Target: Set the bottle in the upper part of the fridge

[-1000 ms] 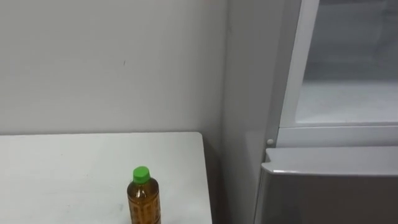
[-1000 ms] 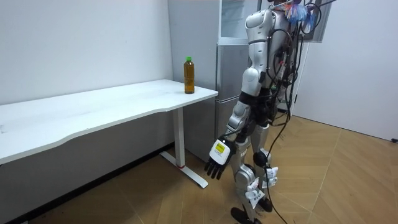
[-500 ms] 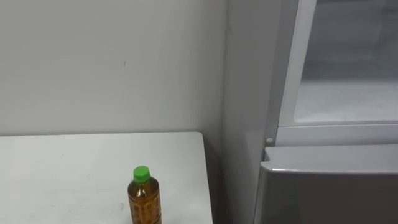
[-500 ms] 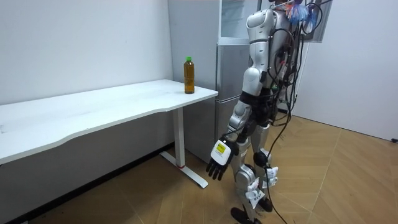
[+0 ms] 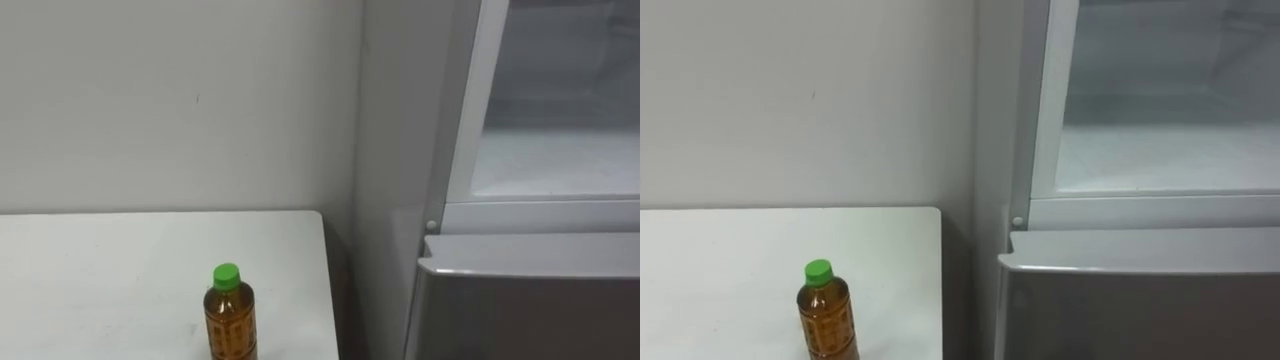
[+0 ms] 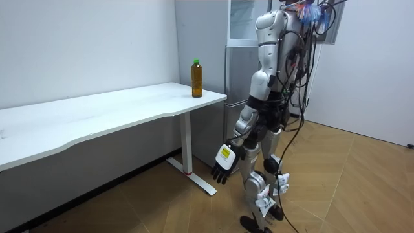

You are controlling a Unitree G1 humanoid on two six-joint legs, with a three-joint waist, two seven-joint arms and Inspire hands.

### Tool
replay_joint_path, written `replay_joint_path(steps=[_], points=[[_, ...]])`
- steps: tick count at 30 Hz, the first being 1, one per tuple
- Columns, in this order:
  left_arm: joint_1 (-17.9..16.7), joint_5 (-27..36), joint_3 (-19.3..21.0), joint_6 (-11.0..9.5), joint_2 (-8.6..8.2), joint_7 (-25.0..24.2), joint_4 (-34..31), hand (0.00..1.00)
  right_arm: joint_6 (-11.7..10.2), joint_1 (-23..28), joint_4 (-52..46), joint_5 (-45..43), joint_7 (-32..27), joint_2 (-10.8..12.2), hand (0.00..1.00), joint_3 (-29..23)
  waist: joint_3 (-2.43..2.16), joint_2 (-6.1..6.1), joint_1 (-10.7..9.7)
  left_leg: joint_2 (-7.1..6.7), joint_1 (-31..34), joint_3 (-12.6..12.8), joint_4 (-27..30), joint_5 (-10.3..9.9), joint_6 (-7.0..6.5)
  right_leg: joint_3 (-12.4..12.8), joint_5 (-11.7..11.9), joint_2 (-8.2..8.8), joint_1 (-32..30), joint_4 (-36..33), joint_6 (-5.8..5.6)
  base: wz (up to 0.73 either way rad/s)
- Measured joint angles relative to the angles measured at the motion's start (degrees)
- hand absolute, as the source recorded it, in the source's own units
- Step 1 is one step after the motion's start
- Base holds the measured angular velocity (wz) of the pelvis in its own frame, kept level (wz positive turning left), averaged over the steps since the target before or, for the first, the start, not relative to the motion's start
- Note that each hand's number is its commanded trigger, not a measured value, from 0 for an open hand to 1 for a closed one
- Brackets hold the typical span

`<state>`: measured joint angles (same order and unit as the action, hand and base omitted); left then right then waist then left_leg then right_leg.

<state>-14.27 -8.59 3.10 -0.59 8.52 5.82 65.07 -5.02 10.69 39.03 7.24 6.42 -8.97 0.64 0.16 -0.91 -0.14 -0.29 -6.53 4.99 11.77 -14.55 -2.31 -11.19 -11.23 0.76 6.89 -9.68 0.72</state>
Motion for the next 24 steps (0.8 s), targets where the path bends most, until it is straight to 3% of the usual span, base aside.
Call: replay_joint_path(steps=[3,6,11,14,16,19,24], points=[[0.19,0.04,-0.03,0.00,0.18,-1.15,-0.25,0.00,0.86,2.24,-4.06,-1.96,0.18,-0.38,0.00,0.74,-0.10,-0.23,0.42,0.06,0.31,0.46,-0.06,0.00,0.00,0.35,0.00,-0.01,-0.50,-0.17,0.01,-0.05],[0.76,0.01,-0.04,0.00,0.51,-2.61,-0.24,0.00,2.72,3.88,-11.15,-3.50,0.67,-0.59,0.00,1.00,0.32,-0.27,0.29,0.09,1.50,0.48,0.08,0.02,-0.02,0.53,0.00,0.07,-2.12,-1.24,0.01,-0.08],[1.11,0.02,-0.02,-0.10,1.20,-3.04,-0.38,0.00,5.75,6.49,-19.44,-3.81,1.23,-1.40,0.00,1.06,0.48,0.00,0.41,0.19,1.95,1.20,0.07,0.02,-0.03,1.43,-0.01,0.00,-3.25,-2.17,0.03,-0.11],[1.04,0.08,-0.03,-0.17,1.24,-3.03,-0.34,0.00,7.32,6.53,-21.18,-3.92,1.17,-3.17,0.00,1.82,0.57,0.15,0.98,0.18,1.93,1.39,0.00,0.02,-0.03,1.68,-0.01,-0.16,-3.52,-2.54,0.03,-0.04],[0.99,0.06,-0.04,-0.14,1.38,-3.02,-0.27,0.00,8.87,6.53,-24.51,-6.13,1.26,-5.50,0.00,3.10,0.76,0.25,1.48,0.19,2.06,1.43,-0.11,0.04,-0.06,1.73,-0.01,-0.19,-4.05,-3.12,0.04,-0.12],[0.92,0.07,-0.25,-0.12,1.57,-2.38,-0.34,0.00,12.47,6.54,-30.99,-7.68,1.27,-9.13,0.00,3.32,0.85,0.05,1.81,0.26,1.85,1.51,-0.15,0.07,-0.10,1.94,-0.01,-0.09,-4.05,-3.38,0.09,-0.05],[0.85,0.07,-0.02,-0.12,1.72,-2.13,-0.29,0.00,13.88,6.53,-38.92,-9.81,1.90,-11.58,0.00,2.98,0.97,-1.22,2.23,0.57,1.73,2.84,-0.11,0.24,0.07,3.29,0.03,-0.34,-4.69,-4.01,0.54,-0.13]])
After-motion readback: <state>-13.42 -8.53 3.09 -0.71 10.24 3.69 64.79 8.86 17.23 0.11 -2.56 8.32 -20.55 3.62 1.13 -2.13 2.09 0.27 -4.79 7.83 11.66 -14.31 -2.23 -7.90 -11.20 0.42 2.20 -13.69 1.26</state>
